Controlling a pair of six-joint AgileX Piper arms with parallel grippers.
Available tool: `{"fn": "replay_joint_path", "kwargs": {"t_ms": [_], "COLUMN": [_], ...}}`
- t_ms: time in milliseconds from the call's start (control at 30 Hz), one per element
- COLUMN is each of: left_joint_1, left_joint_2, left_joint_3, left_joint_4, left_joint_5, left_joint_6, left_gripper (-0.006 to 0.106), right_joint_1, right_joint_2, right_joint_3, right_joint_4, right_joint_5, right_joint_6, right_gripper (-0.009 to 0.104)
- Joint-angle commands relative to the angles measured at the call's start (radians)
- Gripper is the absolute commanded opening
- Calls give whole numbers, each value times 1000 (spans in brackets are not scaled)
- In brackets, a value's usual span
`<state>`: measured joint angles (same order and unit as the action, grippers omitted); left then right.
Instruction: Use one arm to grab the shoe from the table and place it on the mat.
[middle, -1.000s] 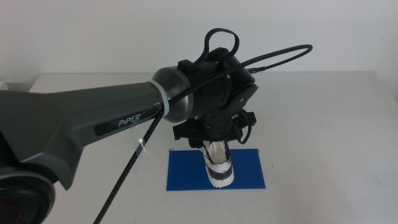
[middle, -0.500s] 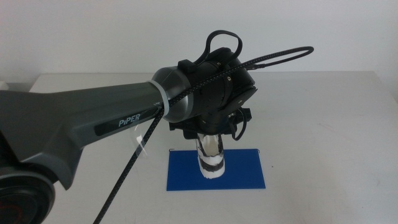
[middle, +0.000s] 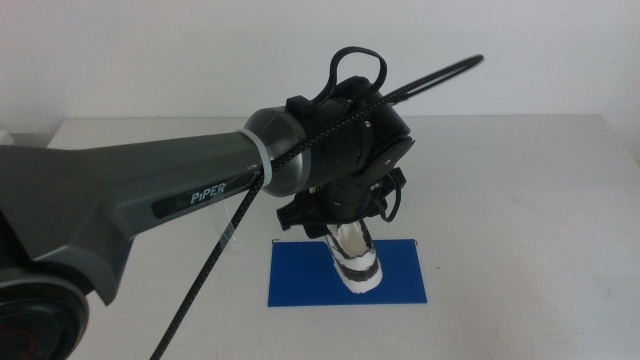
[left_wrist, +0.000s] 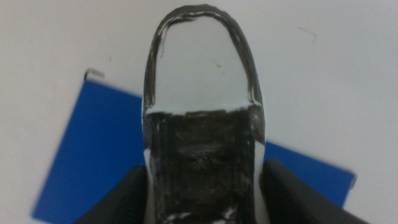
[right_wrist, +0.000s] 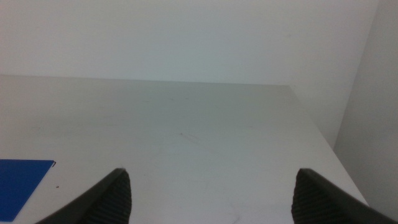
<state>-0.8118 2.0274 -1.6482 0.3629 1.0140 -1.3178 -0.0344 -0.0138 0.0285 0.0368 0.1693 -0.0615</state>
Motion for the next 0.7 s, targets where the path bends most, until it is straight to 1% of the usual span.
{"fn": "replay_joint_path", "kwargs": {"t_ms": [0, 133, 300, 400, 500, 600, 667], "left_joint_1": [-5, -5, -5, -5, -5, -5, -5], "left_joint_2": [-62, -62, -62, -62, -62, -62, -62], "left_joint_3": [-33, -33, -33, -33, -33, -32, -32], "left_joint_4": [7, 1, 0, 0, -6, -18, -46], "left_joint_5": [-9, 2, 35, 62, 83, 83, 84], "left_joint_6": [-116, -306, -585, -714, -801, -801, -801], "left_gripper": [17, 17, 17, 17, 17, 17, 17], "right_joint_1": [-5, -5, -5, -5, -5, -5, -5], "right_joint_2": [-20, -20, -20, -20, -20, -20, -20], "right_joint_3": [-10, -10, -10, -10, -10, -10, -10], "right_joint_4": [-8, -8, -8, -8, -8, -8, -8], "right_joint_5": [-79, -79, -79, -79, -79, -79, -79], "right_joint_6": [-13, -13, -13, -13, -13, -13, -13], "right_gripper": [66, 66, 66, 66, 66, 66, 66]}}
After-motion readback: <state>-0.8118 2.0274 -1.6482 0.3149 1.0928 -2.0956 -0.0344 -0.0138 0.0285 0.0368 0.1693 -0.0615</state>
